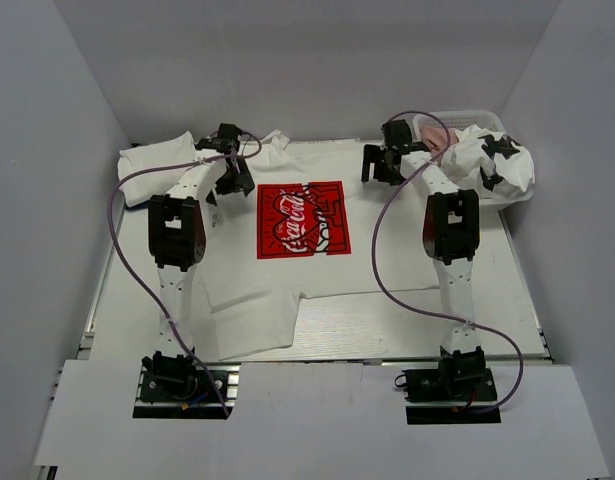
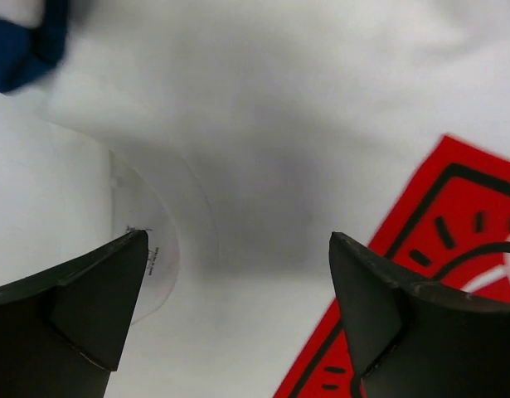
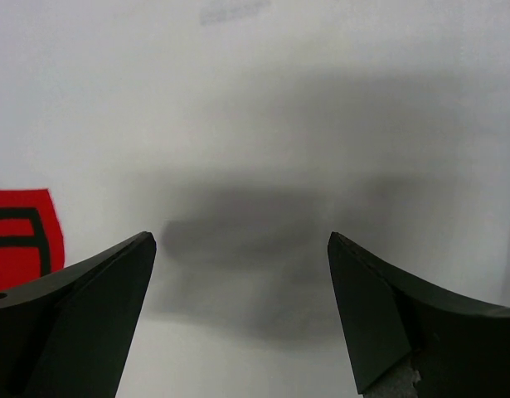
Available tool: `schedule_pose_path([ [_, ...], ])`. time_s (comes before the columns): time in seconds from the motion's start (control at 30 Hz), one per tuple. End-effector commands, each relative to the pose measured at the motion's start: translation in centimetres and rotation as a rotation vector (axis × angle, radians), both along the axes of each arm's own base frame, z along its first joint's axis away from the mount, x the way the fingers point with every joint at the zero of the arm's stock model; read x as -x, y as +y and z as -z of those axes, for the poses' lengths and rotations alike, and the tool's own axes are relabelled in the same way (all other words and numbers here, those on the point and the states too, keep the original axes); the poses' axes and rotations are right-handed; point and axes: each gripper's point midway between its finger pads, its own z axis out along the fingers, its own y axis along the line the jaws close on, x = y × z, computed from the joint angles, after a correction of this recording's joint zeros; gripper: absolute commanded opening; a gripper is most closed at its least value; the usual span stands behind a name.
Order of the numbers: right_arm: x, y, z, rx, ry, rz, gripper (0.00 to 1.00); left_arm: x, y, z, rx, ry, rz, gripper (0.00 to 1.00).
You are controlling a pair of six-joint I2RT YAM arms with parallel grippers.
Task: Fold and stack the t-shirts
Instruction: Flatten out the tshirt
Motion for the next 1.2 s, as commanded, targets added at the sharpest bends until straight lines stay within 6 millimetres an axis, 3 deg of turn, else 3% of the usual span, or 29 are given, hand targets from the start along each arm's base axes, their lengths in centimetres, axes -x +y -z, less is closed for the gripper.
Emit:
schedule_pose_path([
  [0.0, 0.5, 0.4, -10.5, 0.041, -0.167, -0.046, 0.9, -0.9, 0.9, -8.5, -0.043, -0.134, -0.01, 1.0],
  [0.03, 1.0, 0.9, -10.9, 0.031, -0.168, -0.058, 0.9, -0.2, 0.5, -9.6, -0.046, -0.145, -0.011, 1.0],
  [0.07, 2.0, 1.1, -12.9, 0.018, -0.193, -0.07, 0.9, 1.7, 1.0, -11.6, -0.048, -0.161, -0.023, 1.0],
  [0.1, 3.5, 2.5, -12.1, 0.018, -0.171, -0.099, 0.9, 2.8, 1.2, -12.4, -0.032, -0.175, -0.05, 1.0],
  [0.13, 5.2, 2.5, -12.7, 0.006, -0.172, -0.088, 0.9, 5.6, 0.5, -13.3, 0.022, -0.186, -0.055, 1.0],
  [0.17, 6.6, 2.8, -12.4, 0.015, -0.154, -0.083, 0.9, 7.5, 0.7, -10.1, 0.01, -0.093, -0.05, 1.0],
  [0.2, 8.5, 3.0, -15.6, -0.011, -0.229, -0.073, 0.9, 9.0, 0.8, -13.1, 0.055, -0.19, -0.096, 1.0],
  [0.23, 11.0, 2.5, -12.5, -0.005, -0.155, -0.044, 0.9, 12.7, 0.9, -9.7, 0.074, -0.094, -0.109, 1.0],
  [0.27, 12.1, 2.4, -12.4, -0.03, -0.158, -0.013, 0.9, 14.7, 0.4, -9.1, 0.101, -0.08, -0.114, 1.0],
  [0.3, 12.3, 2.4, -15.3, -0.08, -0.26, 0.002, 0.9, 16.4, 0.3, -8.7, 0.137, -0.079, -0.157, 1.0],
  [0.33, 16.0, 1.4, -11.8, -0.078, -0.182, 0.02, 0.9, 20.0, 0.3, -7.8, 0.164, -0.054, -0.172, 1.0],
  [0.37, 16.6, 1.3, -12.1, -0.097, -0.207, 0.028, 0.9, 21.7, -0.2, -7.4, 0.187, -0.043, -0.172, 1.0],
  [0.4, 18.5, 0.9, -11.9, -0.123, -0.205, 0.048, 0.9, 23.2, -0.2, -7.0, 0.205, -0.033, -0.175, 1.0],
  [0.43, 20.0, 0.5, -12.0, -0.133, -0.218, 0.051, 0.9, 26.2, -0.3, -5.3, 0.221, 0.033, -0.2, 1.0],
  [0.47, 20.4, 0.3, -12.2, -0.142, -0.23, 0.057, 0.9, 27.3, -0.6, -6.3, 0.26, -0.012, -0.197, 1.0],
  [0.5, 21.5, 0.1, -12.9, -0.173, -0.246, 0.077, 0.9, 28.6, -1.2, -5.9, 0.283, -0.002, -0.183, 1.0],
  [0.53, 22.0, -0.3, -12.6, -0.168, -0.23, 0.096, 0.9, 31.3, -1.5, -3.9, 0.307, 0.07, -0.203, 1.0],
  [0.57, 22.6, -0.5, -12.1, -0.178, -0.216, 0.117, 0.9, 32.5, -1.8, -3.2, 0.325, 0.096, -0.188, 1.0],
  [0.6, 23.0, -0.6, -13.0, -0.195, -0.238, 0.124, 0.9, 34.0, -2.2, -2.9, 0.342, 0.118, -0.173, 1.0],
  [0.63, 23.3, -0.6, -12.9, -0.199, -0.235, 0.128, 0.9, 36.4, -1.7, -1.7, 0.318, 0.191, -0.209, 1.0],
  [0.8, 23.5, -1.6, -12.7, -0.182, -0.246, 0.17, 0.9, 39.5, -2.1, -1.0, 0.321, 0.257, -0.202, 1.0],
  [0.93, 23.4, -2.0, -11.6, -0.161, -0.228, 0.188, 0.9, 41.7, -3.6, 1.7, 0.331, 0.362, -0.145, 1.0],
  [1.07, 23.4, -2.3, -10.4, -0.139, -0.195, 0.212, 0.9, 42.7, -5.1, 3.3, 0.341, 0.423, -0.114, 1.0],
  [1.17, 23.5, -2.7, -9.9, -0.137, -0.183, 0.249, 0.9, 43.0, -4.9, 4.4, 0.293, 0.436, -0.12, 0.93],
])
